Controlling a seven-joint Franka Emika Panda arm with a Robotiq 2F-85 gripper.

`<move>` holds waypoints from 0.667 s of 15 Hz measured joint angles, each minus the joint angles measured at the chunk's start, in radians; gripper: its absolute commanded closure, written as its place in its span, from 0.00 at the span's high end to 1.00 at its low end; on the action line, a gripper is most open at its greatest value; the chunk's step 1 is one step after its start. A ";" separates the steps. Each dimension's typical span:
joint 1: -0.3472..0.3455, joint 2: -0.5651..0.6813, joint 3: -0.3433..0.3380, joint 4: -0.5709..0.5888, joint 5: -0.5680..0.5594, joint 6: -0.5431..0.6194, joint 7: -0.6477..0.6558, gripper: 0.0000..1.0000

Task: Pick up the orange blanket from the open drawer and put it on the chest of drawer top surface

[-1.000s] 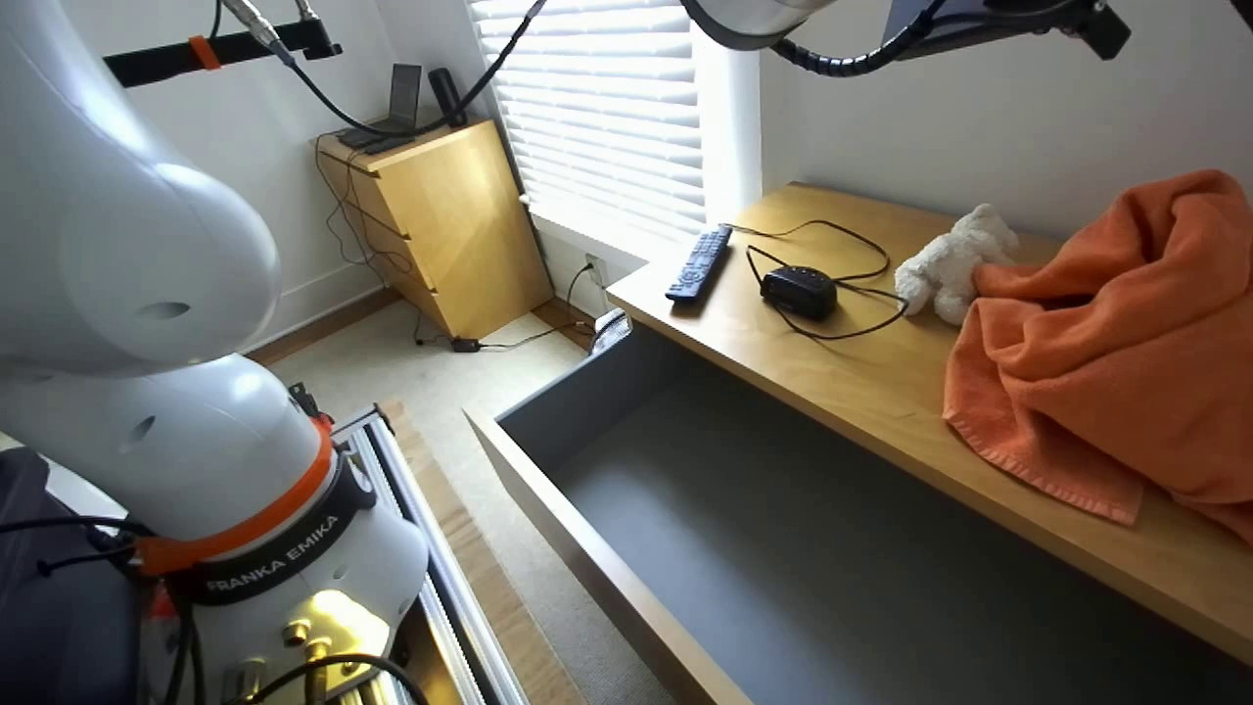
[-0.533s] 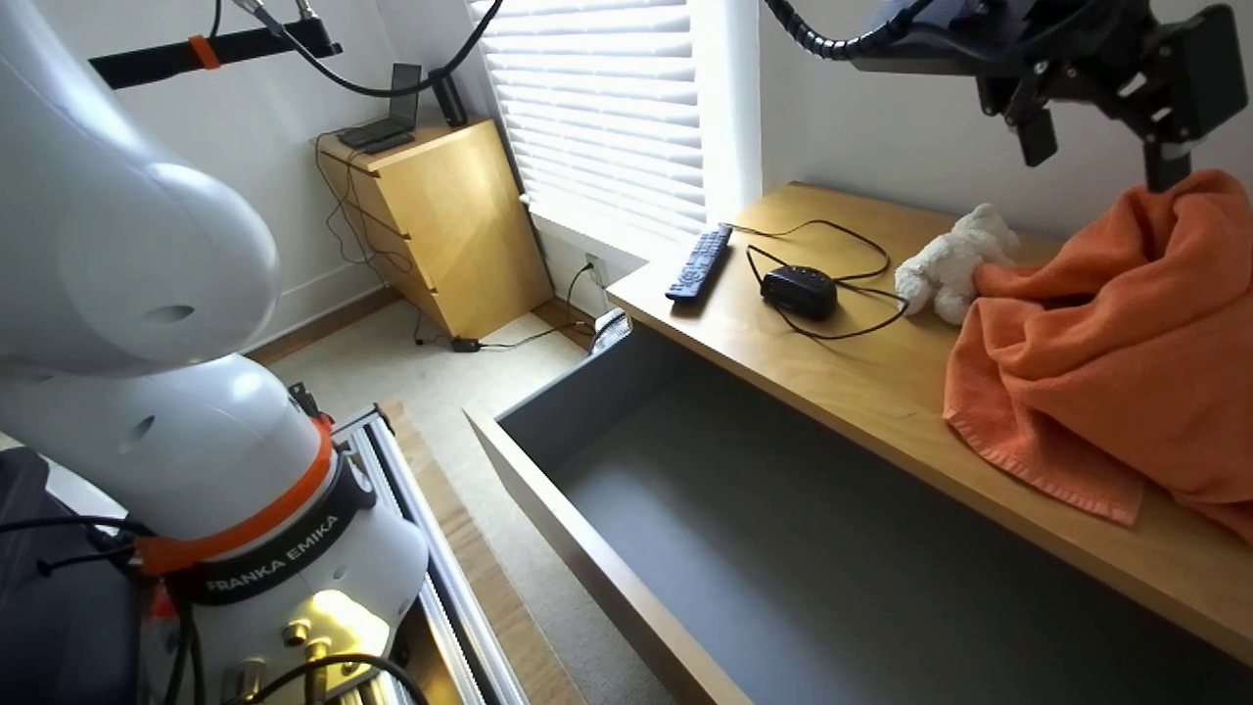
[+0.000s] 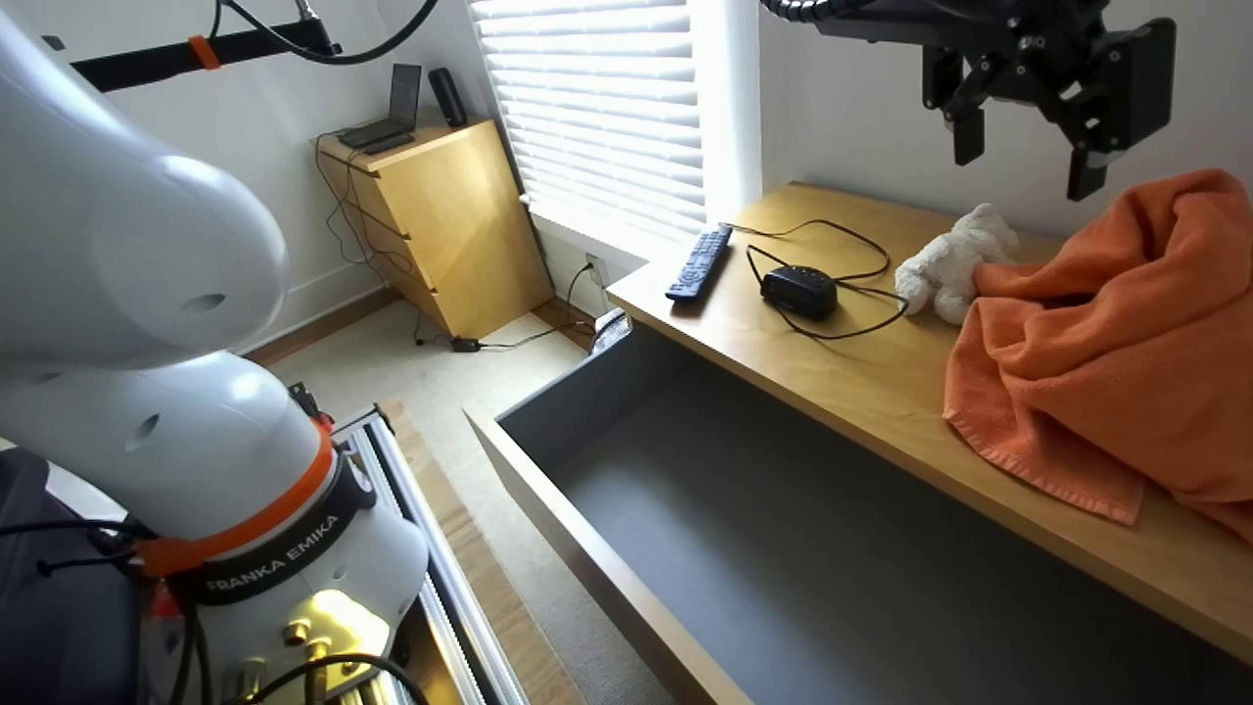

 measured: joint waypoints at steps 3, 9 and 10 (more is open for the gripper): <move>0.234 0.051 -0.208 0.004 -0.039 0.000 -0.026 1.00; 0.243 0.105 -0.166 0.034 -0.154 -0.017 -0.026 1.00; 0.231 0.113 -0.150 0.039 -0.184 -0.019 -0.026 1.00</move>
